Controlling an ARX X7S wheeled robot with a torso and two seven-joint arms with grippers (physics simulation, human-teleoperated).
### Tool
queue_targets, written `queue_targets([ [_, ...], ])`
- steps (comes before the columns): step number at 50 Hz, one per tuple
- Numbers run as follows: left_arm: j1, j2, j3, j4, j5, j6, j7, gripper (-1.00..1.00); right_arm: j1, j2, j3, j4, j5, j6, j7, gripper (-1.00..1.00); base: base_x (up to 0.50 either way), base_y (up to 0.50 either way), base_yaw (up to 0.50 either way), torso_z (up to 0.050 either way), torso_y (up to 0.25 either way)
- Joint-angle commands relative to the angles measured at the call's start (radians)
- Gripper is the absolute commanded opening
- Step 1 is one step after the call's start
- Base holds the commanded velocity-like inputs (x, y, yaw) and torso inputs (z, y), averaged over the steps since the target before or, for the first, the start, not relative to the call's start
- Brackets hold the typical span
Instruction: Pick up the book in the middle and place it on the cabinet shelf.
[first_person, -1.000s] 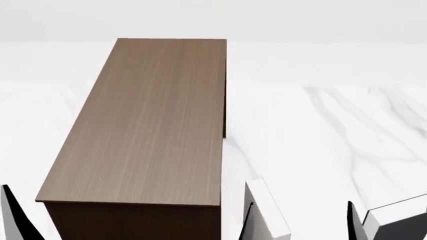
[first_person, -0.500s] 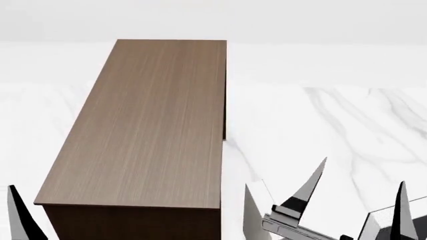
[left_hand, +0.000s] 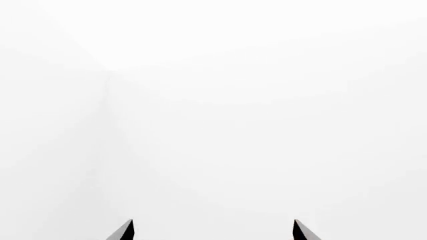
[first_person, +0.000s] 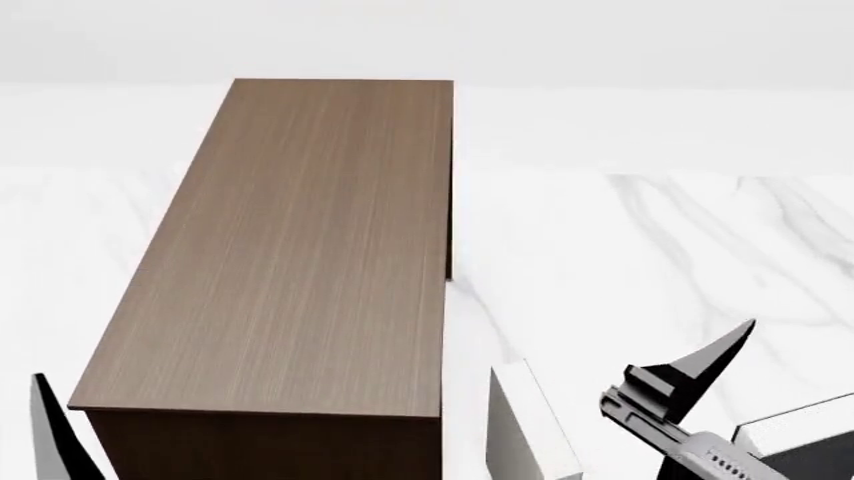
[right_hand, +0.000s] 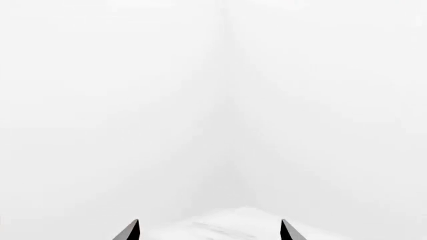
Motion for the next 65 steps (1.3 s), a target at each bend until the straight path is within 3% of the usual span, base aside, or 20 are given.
queue_targets([
  [1, 0.0, 0.01, -0.012, -0.007, 0.004, 0.006, 0.02, 1.0, 0.055, -0.038, 0.037, 0.012, 0.0, 0.137, 0.091, 1.0, 0.0, 0.0, 0.0, 0.0, 0.0],
  [15, -0.002, 0.001, -0.001, -0.007, -0.005, -0.005, 0.019, 1.0, 0.111, -0.028, 0.039, 0.04, 0.114, 0.236, 0.2, 1.0, 0.0, 0.0, 0.0, 0.0, 0.0],
  [41, -0.003, -0.014, 0.017, -0.013, -0.01, -0.01, 0.012, 1.0, 0.196, -0.017, 0.035, 0.149, 0.303, 0.325, 0.256, 1.0, 0.0, 0.0, 0.0, 0.0, 0.0],
  [65, -0.006, -0.026, 0.029, -0.017, -0.012, -0.01, 0.001, 1.0, 0.185, 0.006, -0.007, 0.212, 0.373, 0.303, 0.265, 1.0, 0.0, 0.0, 0.0, 0.0, 0.0],
])
